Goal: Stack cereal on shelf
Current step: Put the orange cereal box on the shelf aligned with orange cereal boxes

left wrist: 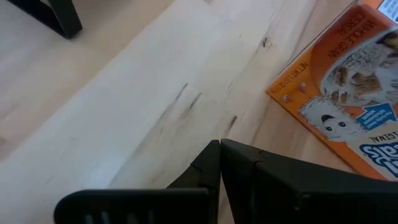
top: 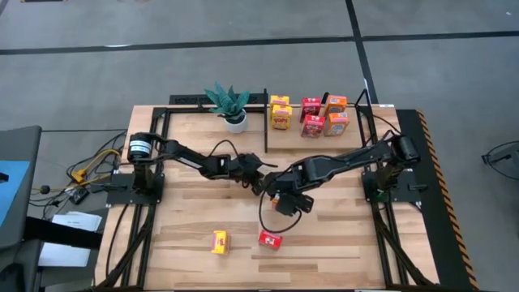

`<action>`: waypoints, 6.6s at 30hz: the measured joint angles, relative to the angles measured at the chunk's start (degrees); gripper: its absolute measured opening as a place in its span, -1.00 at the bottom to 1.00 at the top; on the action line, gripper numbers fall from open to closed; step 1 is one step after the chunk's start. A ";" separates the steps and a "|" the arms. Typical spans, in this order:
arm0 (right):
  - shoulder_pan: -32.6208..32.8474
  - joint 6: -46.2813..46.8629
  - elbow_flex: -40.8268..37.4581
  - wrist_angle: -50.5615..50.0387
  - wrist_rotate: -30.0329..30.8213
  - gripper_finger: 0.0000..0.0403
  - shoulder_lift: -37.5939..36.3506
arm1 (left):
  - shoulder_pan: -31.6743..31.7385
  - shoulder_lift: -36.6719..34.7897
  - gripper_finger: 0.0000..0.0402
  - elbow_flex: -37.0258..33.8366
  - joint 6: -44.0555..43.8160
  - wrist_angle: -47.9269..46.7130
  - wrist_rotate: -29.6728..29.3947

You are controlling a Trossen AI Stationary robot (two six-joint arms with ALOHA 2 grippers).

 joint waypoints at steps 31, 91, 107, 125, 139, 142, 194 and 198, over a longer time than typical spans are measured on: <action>-1.62 12.59 3.29 -13.92 3.53 0.52 -0.54 | -0.33 -2.26 -1.00 0.09 1.37 -7.69 0.92; -2.75 6.52 1.19 -0.26 -0.39 0.28 3.94 | -24.34 -50.40 -1.00 -0.43 -33.32 -76.04 -38.75; -2.83 3.20 4.74 -4.62 3.34 0.29 3.01 | -26.32 -52.01 -1.00 -0.44 -39.50 -82.15 -43.09; -3.24 5.77 4.63 -8.90 6.57 0.30 8.38 | -26.32 -52.06 -1.00 -0.44 -38.55 -84.19 -43.46; -11.30 27.20 3.89 -14.51 -5.89 0.29 -7.90 | -20.81 -43.81 -1.00 -29.08 -13.32 6.56 -31.86; -13.76 36.24 1.00 -11.59 -7.38 0.29 -14.12 | -14.53 -33.84 -1.00 -33.08 -11.39 28.95 -26.47; 3.36 70.68 -30.00 23.69 12.27 0.29 -27.52 | -4.70 -0.20 -1.00 -13.70 -16.17 19.27 3.95; 3.38 72.31 -30.02 23.59 12.05 0.29 -27.51 | -5.50 -0.07 -1.00 -9.61 -14.35 8.49 -1.21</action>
